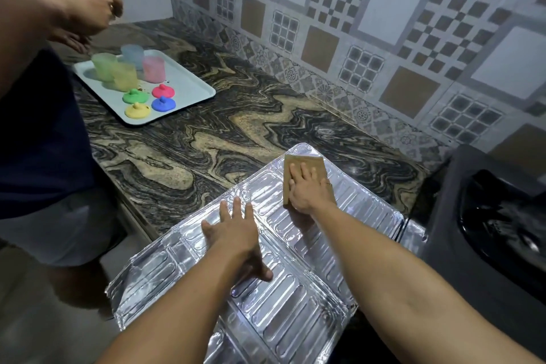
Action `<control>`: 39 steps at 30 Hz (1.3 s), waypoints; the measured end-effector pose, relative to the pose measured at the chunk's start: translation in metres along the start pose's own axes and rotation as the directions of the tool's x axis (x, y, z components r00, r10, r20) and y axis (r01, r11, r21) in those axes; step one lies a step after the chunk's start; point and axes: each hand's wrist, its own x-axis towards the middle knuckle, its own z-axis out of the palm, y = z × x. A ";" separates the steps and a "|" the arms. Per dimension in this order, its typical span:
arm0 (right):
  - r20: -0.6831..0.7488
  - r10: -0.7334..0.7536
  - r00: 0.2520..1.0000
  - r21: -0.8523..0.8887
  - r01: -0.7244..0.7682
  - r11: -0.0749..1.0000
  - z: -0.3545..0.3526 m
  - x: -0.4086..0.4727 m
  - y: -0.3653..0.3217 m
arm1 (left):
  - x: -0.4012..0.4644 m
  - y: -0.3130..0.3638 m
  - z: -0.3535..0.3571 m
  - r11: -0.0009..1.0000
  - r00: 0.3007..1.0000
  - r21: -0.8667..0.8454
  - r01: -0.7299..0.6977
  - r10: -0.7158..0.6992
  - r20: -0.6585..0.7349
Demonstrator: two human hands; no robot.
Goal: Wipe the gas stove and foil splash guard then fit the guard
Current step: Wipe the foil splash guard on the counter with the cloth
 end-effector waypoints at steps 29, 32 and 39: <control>-0.025 0.532 0.846 -0.106 -0.532 0.840 -0.041 -0.053 0.063 | -0.002 -0.002 0.001 0.999 1.000 -0.019 -0.027 0.026 -0.009; -0.111 0.443 0.889 -0.146 -0.456 0.878 -0.044 -0.048 0.046 | -0.003 0.000 -0.002 1.000 1.000 -0.013 -0.025 0.025 0.006; 0.170 0.132 0.977 0.028 -0.139 0.990 -0.008 -0.034 0.007 | 0.003 0.005 -0.002 1.000 0.999 -0.026 -0.007 0.008 0.041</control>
